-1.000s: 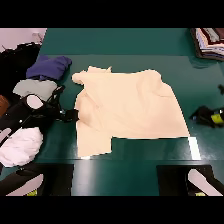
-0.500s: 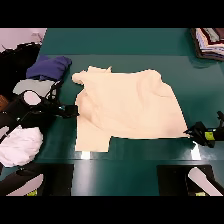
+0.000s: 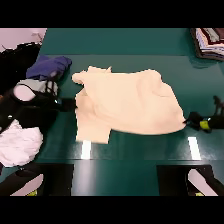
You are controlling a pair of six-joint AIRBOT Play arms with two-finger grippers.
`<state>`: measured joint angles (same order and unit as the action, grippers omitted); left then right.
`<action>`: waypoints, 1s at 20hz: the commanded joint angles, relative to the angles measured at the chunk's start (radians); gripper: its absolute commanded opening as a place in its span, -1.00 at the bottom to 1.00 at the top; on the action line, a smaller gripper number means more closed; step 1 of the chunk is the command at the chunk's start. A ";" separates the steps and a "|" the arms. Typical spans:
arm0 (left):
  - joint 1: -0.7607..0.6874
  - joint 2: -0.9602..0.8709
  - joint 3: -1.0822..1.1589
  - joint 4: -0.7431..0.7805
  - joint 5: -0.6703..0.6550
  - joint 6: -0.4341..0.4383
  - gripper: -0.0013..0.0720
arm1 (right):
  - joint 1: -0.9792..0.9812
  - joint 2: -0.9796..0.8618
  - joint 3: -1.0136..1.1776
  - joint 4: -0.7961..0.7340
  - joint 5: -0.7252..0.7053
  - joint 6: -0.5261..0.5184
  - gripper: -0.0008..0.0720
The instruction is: Fold the shirts.
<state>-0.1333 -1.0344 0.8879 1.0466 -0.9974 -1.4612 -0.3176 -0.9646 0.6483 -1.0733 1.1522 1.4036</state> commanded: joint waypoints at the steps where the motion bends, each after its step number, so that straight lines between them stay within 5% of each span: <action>1: 0.001 0.123 0.199 0.078 -0.023 -0.005 -0.90 | 0.090 0.098 0.248 0.008 0.028 0.000 -0.95; 12: 0.001 0.283 1.217 0.154 -0.072 -0.029 -0.90 | 0.166 0.199 1.228 -0.085 0.048 0.001 -0.94; 20: 0.001 0.266 1.123 0.164 -0.062 -0.054 -0.90 | 0.164 0.069 1.447 -0.156 0.240 0.047 -0.94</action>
<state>-0.1326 -0.7605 2.0712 1.1973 -1.0592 -1.5082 -0.1539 -0.8429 2.0403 -1.2144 1.3159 1.4273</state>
